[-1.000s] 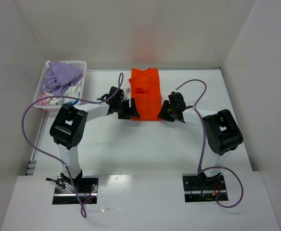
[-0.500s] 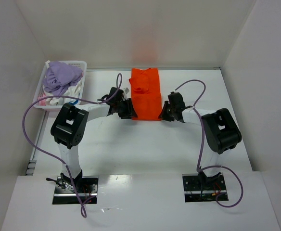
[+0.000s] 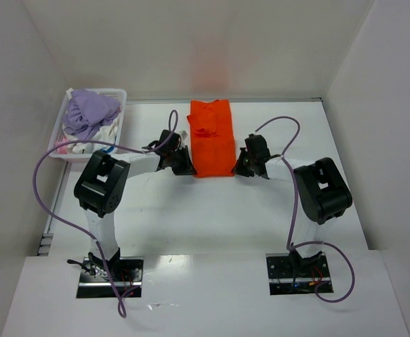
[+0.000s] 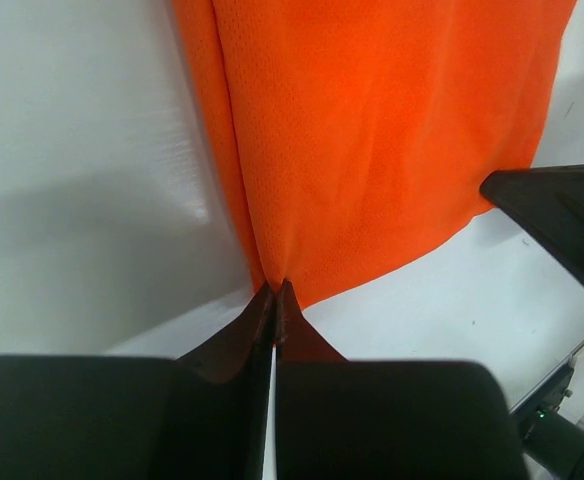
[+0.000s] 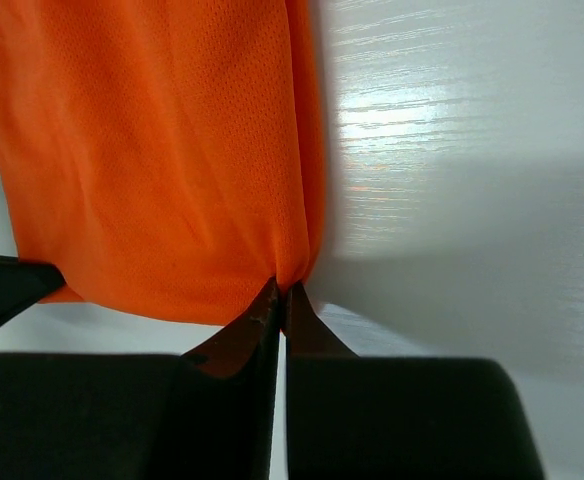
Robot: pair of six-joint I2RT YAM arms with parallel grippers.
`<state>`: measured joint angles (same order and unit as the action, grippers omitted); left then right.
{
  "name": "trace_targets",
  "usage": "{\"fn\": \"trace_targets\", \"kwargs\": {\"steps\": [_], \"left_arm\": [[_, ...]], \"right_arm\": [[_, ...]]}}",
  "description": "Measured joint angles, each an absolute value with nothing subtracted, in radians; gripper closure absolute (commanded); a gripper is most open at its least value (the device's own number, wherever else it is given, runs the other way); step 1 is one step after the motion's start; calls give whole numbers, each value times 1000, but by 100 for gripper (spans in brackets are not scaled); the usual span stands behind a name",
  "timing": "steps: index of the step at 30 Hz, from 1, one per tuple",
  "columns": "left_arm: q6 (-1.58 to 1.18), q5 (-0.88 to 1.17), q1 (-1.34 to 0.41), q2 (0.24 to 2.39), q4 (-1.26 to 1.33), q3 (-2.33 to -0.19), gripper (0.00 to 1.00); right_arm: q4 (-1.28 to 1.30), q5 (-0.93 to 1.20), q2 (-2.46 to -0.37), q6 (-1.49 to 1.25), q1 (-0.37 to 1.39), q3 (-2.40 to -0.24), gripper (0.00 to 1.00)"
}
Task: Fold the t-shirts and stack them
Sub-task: Grab one side of the 2/3 rectangular tshirt with both arms
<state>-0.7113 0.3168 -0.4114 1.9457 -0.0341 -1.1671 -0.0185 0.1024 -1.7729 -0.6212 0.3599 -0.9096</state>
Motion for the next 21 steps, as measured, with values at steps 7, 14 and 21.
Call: {"fn": "trace_targets", "kwargs": {"steps": [7, 14, 21], "left_arm": [[-711, 317, -426, 1890, -55, -1096, 100], [-711, 316, -458, 1765, -104, -1039, 100], [-715, 303, -497, 1612, -166, -956, 100]], "right_arm": [[0, 114, -1718, -632, 360, -881, 100], [38, 123, -1548, -654, 385, -791, 100], [89, 117, -1326, -724, 481, -676, 100]]}}
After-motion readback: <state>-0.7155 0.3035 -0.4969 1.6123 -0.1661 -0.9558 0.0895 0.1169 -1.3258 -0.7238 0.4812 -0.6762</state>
